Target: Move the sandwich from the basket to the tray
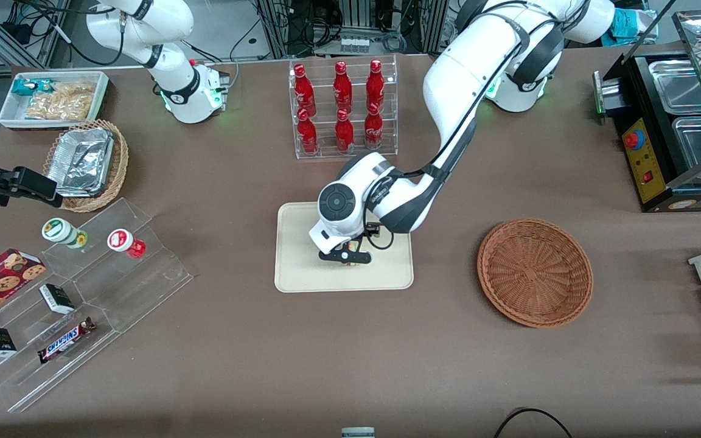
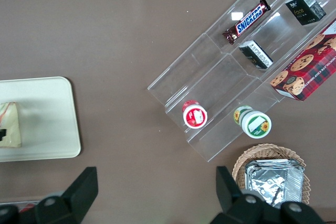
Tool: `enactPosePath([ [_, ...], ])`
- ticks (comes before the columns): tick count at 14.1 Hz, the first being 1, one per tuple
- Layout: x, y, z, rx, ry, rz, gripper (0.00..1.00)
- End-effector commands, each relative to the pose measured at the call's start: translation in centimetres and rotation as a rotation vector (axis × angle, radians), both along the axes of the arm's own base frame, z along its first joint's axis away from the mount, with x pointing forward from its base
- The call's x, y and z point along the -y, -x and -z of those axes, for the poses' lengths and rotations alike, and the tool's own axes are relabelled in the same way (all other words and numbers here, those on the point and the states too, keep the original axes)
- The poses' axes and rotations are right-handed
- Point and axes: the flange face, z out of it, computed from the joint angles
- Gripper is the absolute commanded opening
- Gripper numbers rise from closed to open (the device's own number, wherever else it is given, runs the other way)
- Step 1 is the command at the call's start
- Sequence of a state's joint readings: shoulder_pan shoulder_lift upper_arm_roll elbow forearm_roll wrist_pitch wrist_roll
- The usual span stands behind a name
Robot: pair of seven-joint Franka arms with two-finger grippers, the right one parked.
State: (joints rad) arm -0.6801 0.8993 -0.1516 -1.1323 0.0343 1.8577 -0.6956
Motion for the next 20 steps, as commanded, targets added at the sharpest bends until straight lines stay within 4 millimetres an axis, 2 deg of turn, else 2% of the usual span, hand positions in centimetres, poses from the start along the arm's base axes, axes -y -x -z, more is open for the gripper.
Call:
enactPosePath([
  [1, -4.8, -2.6, -9.1, 0.013, -0.011, -0.04, 1.0],
  [2, -7.5, -3.8, -11.9, 0.005, -0.025, -0.071, 1.0],
  [3, -9.3, -4.2, -14.1, -0.001, -0.038, -0.09, 0.99],
  [5, -14.3, -5.2, -17.2, -0.019, -0.049, -0.091, 0.99],
  [7, -21.1, -6.2, -19.7, -0.025, -0.034, -0.065, 0.99],
  [8, -23.4, -6.0, -20.9, -0.03, -0.031, -0.054, 0.99],
  [11, -32.7, -4.8, -24.2, -0.03, -0.03, -0.066, 1.0],
  [13, -37.1, -4.0, -26.4, -0.028, -0.024, -0.065, 1.0],
  [16, -42.1, -3.6, -29.6, -0.014, -0.009, -0.071, 1.0],
  [20, -44.7, -3.8, -32.6, 0.041, -0.001, -0.108, 1.0],
])
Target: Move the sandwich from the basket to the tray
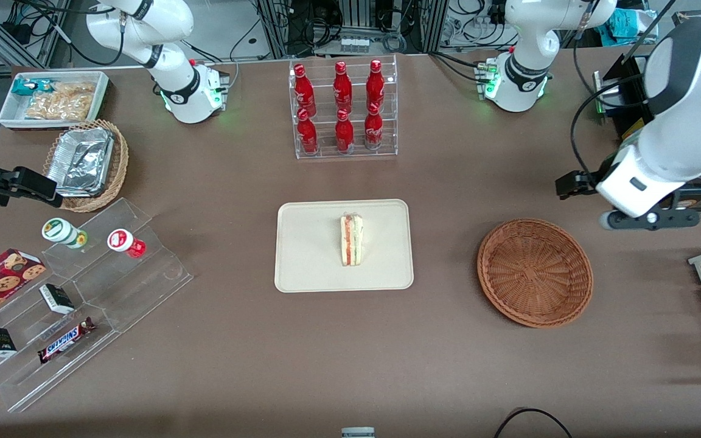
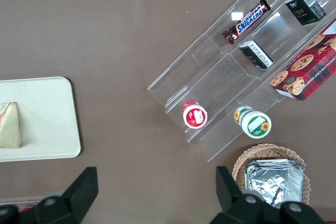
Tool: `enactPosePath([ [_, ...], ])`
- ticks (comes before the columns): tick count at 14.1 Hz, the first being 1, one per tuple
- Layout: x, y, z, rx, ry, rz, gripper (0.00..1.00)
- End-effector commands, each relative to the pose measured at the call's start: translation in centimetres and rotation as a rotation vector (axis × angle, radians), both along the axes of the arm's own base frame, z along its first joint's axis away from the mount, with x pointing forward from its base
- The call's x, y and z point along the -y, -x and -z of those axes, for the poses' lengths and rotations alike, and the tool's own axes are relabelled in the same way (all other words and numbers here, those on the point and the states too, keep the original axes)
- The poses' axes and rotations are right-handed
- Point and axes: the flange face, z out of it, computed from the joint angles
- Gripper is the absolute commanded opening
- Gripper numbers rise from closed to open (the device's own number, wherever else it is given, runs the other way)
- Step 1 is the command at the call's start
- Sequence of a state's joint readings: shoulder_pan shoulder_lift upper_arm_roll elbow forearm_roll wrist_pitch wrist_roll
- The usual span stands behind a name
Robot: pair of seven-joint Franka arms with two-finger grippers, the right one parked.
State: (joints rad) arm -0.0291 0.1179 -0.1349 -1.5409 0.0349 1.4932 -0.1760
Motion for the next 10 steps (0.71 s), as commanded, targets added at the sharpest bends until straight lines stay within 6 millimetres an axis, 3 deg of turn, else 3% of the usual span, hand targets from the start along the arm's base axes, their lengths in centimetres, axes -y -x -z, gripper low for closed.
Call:
enactPosePath([
  [1, -0.5, 0.5, -1.9, 0.031, 0.005, 0.002, 1.0],
  [5, -0.4, 0.5, -4.1, 0.075, 0.01, 0.005, 1.0],
  [10, -0.5, 0.4, -5.4, 0.103, 0.016, 0.005, 1.0],
])
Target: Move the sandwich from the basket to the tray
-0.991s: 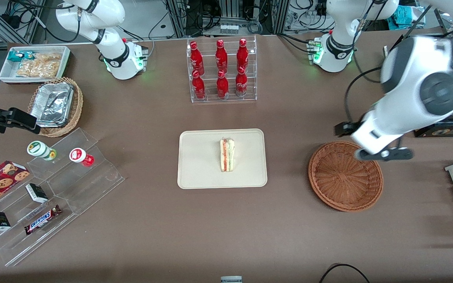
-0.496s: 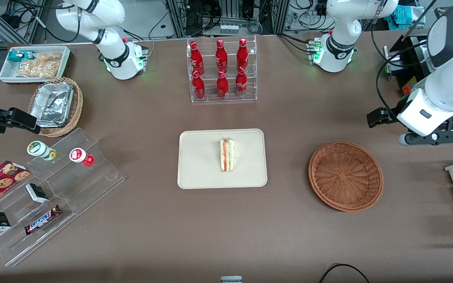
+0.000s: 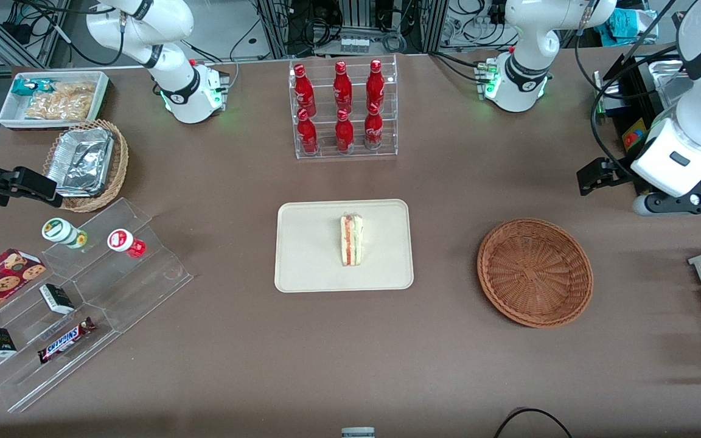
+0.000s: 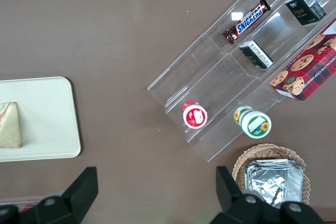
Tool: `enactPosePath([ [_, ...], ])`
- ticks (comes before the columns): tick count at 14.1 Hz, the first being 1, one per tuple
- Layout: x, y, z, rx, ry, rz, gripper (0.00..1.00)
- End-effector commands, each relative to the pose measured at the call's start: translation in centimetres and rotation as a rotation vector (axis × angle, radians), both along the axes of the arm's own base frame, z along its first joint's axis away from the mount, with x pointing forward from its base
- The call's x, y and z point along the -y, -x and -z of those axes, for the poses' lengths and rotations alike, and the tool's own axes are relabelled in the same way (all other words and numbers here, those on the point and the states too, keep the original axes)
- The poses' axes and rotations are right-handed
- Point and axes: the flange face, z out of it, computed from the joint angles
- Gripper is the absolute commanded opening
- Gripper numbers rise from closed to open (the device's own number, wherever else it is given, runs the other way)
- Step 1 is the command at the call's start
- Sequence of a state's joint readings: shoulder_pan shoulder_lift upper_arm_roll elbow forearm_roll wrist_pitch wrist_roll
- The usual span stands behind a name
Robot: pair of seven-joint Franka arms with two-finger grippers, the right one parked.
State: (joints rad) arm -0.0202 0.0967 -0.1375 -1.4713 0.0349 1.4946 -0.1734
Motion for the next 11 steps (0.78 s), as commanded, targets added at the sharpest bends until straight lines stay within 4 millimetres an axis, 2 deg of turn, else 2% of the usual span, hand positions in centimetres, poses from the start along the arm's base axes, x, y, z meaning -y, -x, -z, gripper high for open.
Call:
enactPosePath([
  [1, -0.1, 0.3, -1.1, 0.014, 0.005, 0.011, 1.0],
  [5, 0.1, 0.8, -2.6, 0.041, 0.034, 0.002, 1.0],
  [11, -1.0, 0.8, -2.7, 0.041, 0.045, -0.026, 1.0],
])
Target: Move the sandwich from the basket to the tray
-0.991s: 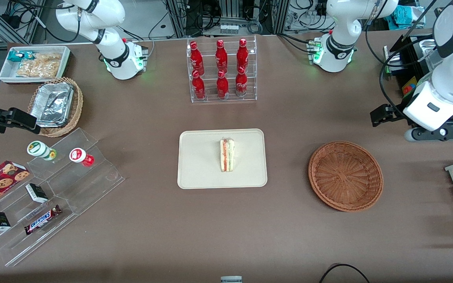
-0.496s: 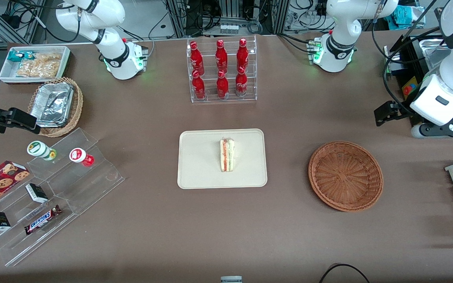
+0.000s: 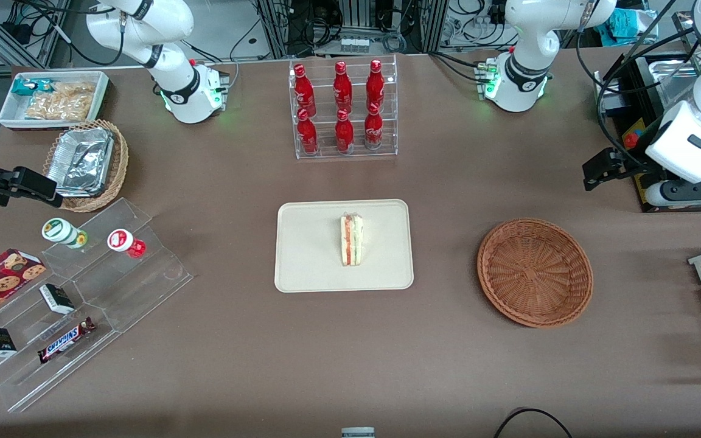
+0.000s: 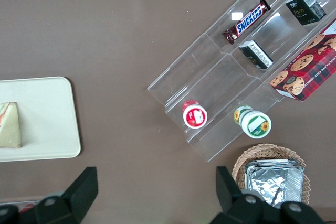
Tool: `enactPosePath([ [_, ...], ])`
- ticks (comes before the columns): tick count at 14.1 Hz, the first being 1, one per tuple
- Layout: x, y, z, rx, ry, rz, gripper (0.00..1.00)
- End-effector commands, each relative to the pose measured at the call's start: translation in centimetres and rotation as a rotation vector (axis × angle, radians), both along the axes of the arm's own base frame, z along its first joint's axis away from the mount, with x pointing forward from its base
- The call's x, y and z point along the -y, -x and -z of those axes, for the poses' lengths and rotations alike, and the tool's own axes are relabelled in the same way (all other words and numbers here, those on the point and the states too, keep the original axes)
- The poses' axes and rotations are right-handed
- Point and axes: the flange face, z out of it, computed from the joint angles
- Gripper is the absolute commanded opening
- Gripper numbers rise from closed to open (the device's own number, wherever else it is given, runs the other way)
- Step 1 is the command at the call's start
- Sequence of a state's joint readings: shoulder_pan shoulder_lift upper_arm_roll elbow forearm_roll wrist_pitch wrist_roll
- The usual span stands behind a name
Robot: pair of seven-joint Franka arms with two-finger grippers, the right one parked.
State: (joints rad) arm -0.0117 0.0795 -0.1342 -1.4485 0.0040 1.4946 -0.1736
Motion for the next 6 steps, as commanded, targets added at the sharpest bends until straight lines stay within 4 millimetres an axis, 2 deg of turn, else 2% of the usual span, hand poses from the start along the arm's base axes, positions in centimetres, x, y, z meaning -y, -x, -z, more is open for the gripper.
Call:
enactPosePath([
  [1, -1.24, 0.26, -0.58, 0.004, 0.01, -0.022, 1.0],
  [6, -1.81, 0.21, -0.56, 0.003, 0.011, -0.033, 1.0],
])
